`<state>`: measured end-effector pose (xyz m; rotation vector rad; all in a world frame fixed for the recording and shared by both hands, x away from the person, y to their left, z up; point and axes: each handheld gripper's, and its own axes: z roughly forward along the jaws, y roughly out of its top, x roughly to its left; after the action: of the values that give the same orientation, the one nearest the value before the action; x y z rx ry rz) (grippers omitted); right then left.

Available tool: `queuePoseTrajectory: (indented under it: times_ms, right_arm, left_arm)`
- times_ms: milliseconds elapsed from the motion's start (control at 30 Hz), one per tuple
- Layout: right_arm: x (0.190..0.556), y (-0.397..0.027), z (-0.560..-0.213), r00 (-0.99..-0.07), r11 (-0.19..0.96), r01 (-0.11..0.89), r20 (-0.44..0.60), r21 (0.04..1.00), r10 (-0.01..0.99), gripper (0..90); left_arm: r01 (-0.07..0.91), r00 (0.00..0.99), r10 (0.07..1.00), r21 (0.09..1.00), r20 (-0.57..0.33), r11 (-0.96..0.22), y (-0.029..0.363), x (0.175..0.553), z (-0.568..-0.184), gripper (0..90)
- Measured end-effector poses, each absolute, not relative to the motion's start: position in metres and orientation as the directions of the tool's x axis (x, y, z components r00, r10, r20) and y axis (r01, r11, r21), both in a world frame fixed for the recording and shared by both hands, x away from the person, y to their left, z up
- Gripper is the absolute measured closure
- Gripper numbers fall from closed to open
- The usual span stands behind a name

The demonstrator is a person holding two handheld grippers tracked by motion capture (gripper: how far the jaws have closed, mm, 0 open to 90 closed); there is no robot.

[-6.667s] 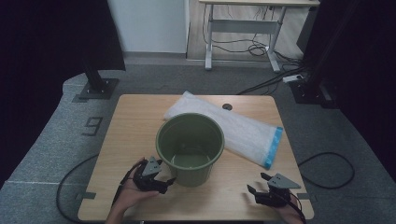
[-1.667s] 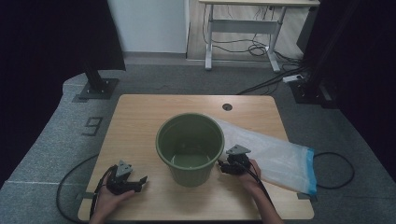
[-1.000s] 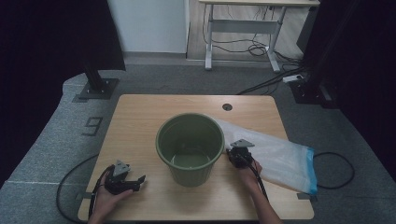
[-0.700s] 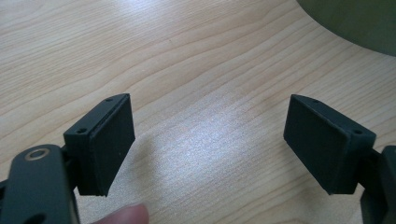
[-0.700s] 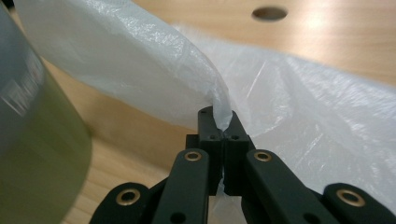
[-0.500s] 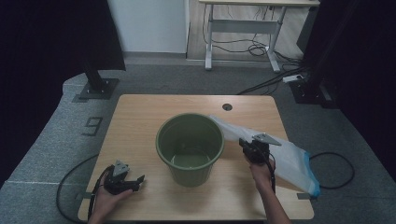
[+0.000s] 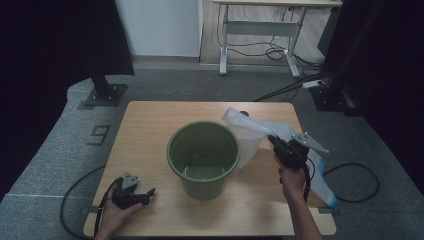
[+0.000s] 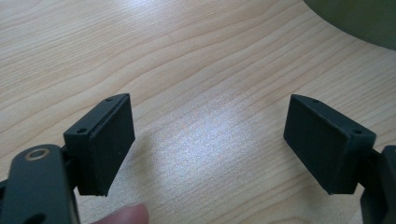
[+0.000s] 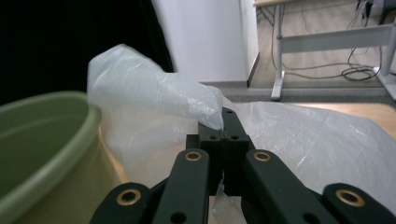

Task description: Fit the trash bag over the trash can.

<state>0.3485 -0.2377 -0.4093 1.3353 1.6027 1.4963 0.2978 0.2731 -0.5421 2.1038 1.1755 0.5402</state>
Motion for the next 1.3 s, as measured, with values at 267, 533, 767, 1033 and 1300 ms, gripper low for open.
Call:
queuePoseTrajectory:
  times_ms: [267,533,767,1033,1300]
  right_arm:
    - [0.353,-0.241,-0.39,-0.319,-0.15,0.244,0.225,0.958,0.92,88.9]
    - [0.357,-0.24,-0.384,-0.305,-0.161,0.232,0.229,0.959,0.925,88.9]
    - [0.357,-0.24,-0.382,-0.308,-0.161,0.227,0.228,0.96,0.924,88.9]
    - [0.356,-0.229,-0.373,-0.329,-0.149,0.212,0.214,0.966,0.92,88.9]
    - [0.347,-0.218,-0.346,-0.354,-0.169,0.109,0.197,0.98,0.914,89.0]
  left_arm:
    - [0.589,0.508,0.861,0.717,0.032,-0.374,0.275,0.298,-0.542,16.1]
    - [0.588,0.507,0.862,0.718,0.031,-0.372,0.276,0.298,-0.542,16.1]
    - [0.589,0.508,0.861,0.717,0.029,-0.372,0.276,0.298,-0.542,16.1]
    - [0.59,0.511,0.859,0.716,0.028,-0.374,0.274,0.298,-0.543,16.1]
    - [0.588,0.509,0.86,0.721,0.023,-0.368,0.276,0.298,-0.542,16.1]
